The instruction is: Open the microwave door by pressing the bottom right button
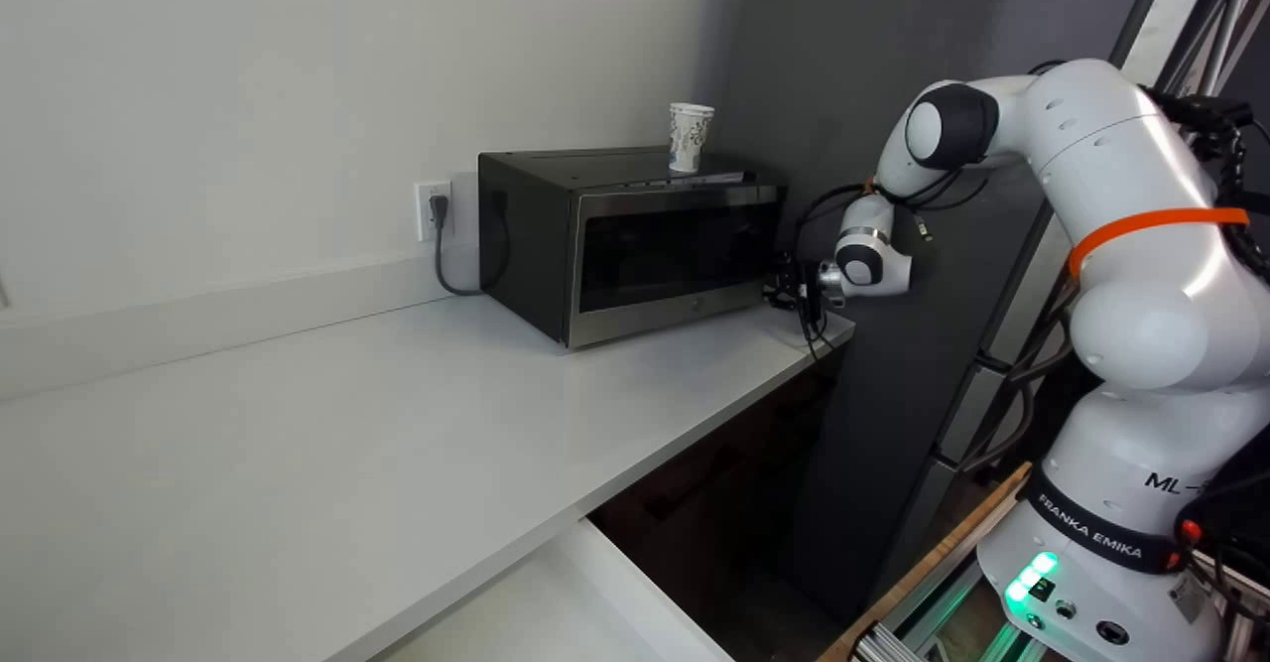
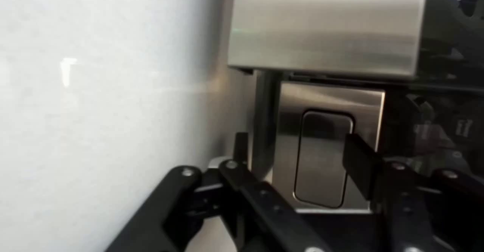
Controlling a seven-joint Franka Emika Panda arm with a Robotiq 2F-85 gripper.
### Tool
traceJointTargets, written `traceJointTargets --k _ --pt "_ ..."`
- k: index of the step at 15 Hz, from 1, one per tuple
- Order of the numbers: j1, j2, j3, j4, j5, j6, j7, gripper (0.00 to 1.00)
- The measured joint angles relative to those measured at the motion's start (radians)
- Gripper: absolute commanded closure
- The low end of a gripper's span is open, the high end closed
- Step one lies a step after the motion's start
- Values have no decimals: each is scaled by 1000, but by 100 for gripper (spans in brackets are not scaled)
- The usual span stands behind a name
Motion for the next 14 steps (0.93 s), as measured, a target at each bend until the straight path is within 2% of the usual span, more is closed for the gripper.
traceJointTargets --k 9,11,14 --pt "92 -308 -78 -460 61 247 -34 0" --pt "131 -382 -97 -556 61 354 -51 0" --pt "208 -515 -112 -693 49 605 -62 0"
